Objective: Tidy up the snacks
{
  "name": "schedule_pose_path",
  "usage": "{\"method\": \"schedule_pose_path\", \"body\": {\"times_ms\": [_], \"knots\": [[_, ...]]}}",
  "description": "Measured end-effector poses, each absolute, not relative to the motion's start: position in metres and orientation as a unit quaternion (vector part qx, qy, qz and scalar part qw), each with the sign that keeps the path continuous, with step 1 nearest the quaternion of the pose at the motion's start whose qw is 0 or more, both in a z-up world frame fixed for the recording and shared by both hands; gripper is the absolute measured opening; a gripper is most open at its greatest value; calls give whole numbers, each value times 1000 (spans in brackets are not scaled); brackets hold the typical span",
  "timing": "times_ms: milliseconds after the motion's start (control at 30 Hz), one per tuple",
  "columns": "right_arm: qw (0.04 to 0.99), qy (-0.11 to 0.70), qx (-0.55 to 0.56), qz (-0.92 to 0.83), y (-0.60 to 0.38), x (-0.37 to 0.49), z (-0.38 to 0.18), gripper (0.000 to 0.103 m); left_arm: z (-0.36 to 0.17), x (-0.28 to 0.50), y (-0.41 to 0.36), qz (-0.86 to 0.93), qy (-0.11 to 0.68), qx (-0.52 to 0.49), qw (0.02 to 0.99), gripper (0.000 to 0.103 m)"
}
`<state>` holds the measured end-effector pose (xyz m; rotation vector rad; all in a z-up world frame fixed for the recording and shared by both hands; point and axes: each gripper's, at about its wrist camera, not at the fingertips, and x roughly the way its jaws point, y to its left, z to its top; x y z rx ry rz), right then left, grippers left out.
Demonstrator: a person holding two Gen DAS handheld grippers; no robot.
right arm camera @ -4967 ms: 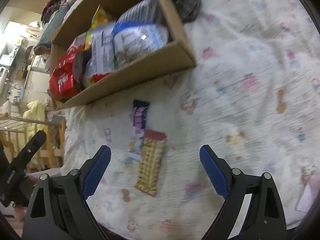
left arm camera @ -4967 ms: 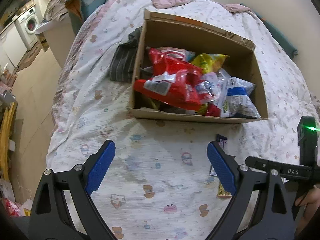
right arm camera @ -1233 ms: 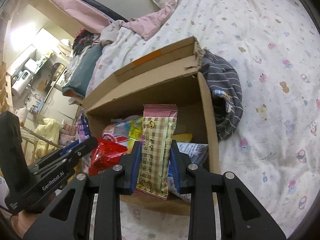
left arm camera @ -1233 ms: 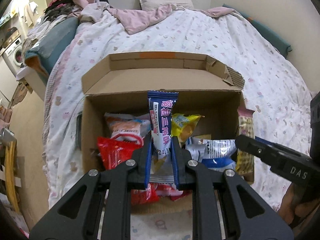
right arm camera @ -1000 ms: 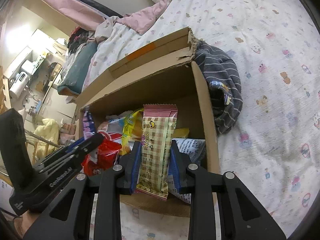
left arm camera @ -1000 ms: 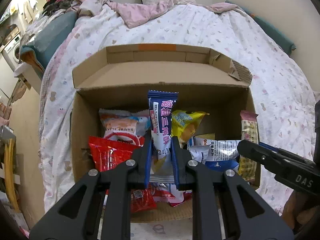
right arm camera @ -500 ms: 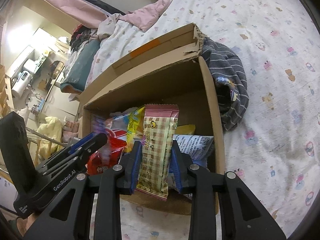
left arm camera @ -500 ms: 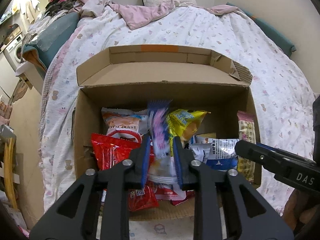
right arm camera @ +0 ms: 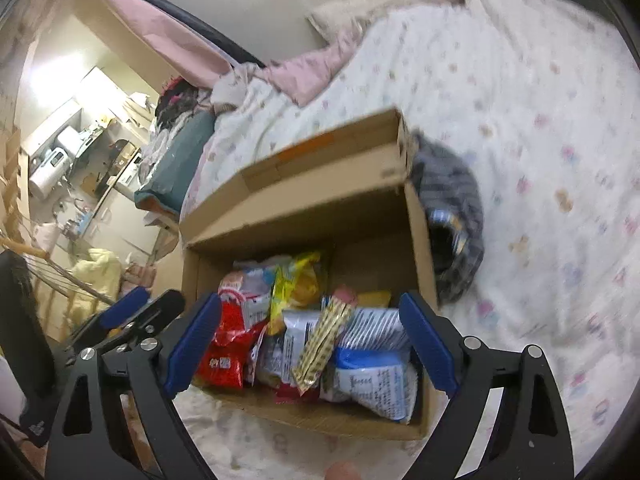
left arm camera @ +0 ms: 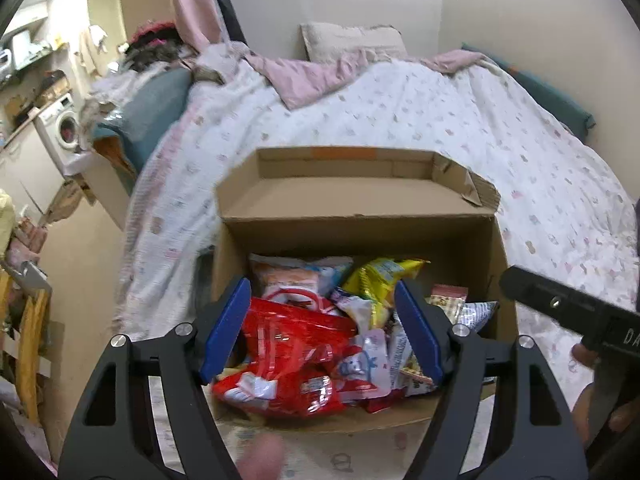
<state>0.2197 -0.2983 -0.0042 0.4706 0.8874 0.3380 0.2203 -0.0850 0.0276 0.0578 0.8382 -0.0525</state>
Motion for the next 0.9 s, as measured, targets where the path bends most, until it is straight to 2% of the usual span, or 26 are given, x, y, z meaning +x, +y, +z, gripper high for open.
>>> {"method": "schedule_pose_path", "body": {"times_ms": [133,300,333,400,567,667,900], "knots": [[894,377,191,148,-296,201,21,101,42,204,-72,-16,382,16,924,71],[908,354,176,139,-294,173,39,103,50,183,-56,-16,370,10,929,73],[907,352,181,145,-293,167,41,103,50,177,-52,-7,364,13,931,75],[907,350,178,149,-288,158,44,103,51,167,-44,1,358,12,934,88],[916,338,152,152,-274,129,48,103,51,136,-30,5,356,12,935,93],[919,333,150,151,-271,112,48,103,53,122,-20,7,359,-2,933,103],[922,333,142,140,-267,80,41,103,52,91,-7,1,352,-20,936,103]]}}
